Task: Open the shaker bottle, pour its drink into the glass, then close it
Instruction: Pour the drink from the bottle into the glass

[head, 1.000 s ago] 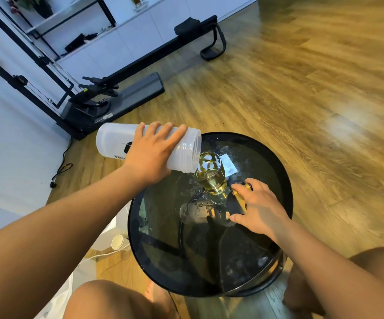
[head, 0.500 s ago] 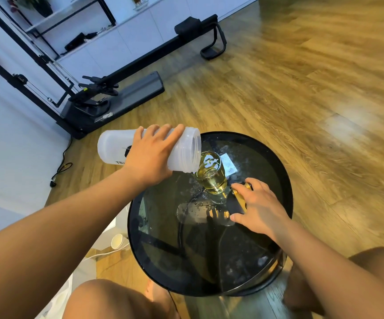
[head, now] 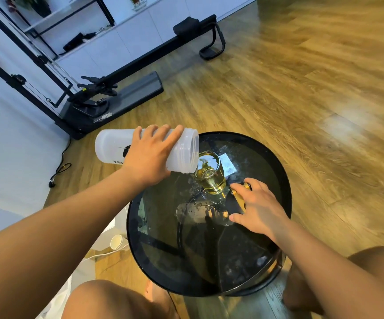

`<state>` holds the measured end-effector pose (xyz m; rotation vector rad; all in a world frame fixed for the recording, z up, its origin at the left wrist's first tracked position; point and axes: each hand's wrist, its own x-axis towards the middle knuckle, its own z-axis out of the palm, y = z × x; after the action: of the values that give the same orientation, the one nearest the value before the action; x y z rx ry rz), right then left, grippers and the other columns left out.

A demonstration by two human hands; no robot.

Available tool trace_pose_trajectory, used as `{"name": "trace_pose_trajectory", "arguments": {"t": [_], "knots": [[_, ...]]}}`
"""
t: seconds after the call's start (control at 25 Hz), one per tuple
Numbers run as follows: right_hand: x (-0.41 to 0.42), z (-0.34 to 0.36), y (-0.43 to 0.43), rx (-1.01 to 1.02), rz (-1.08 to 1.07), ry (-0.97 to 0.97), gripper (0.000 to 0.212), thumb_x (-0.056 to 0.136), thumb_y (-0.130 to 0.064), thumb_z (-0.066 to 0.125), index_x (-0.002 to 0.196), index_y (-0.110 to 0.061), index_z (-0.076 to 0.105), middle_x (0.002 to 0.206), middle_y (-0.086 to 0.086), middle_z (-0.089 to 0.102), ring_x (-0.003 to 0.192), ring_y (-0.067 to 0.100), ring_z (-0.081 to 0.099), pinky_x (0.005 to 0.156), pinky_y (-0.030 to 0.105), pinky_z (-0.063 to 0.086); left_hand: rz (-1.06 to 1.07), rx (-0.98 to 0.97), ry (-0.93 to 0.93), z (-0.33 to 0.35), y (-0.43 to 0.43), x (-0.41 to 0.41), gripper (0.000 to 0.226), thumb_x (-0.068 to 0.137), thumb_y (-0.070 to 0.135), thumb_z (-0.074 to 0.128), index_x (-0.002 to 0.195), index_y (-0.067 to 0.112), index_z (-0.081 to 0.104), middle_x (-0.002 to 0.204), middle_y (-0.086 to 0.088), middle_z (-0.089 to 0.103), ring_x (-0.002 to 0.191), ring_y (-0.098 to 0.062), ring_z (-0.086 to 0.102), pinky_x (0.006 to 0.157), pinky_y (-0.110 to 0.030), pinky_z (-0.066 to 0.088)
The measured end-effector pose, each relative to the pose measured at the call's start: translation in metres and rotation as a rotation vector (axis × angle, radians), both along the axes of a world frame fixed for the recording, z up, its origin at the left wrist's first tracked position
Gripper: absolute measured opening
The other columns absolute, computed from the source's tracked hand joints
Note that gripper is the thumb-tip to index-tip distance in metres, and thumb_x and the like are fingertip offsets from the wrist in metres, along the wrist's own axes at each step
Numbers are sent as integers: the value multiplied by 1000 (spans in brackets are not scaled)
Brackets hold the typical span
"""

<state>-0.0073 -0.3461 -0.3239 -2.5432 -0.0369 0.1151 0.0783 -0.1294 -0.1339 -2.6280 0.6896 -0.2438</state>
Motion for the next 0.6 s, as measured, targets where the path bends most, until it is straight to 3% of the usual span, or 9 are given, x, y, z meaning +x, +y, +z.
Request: {"name": "trace_pose_trajectory", "arguments": {"t": [0.6], "knots": [[-2,3,-1,14,20,10,87,73,-58,72,146,-38,28,154,3,23,142,25,15,113,43,24,104,-179,90,5,-1,-3,104,64,31,87,150,22,28,134,-5,53,121,-36,51,101,-56,40]]}}
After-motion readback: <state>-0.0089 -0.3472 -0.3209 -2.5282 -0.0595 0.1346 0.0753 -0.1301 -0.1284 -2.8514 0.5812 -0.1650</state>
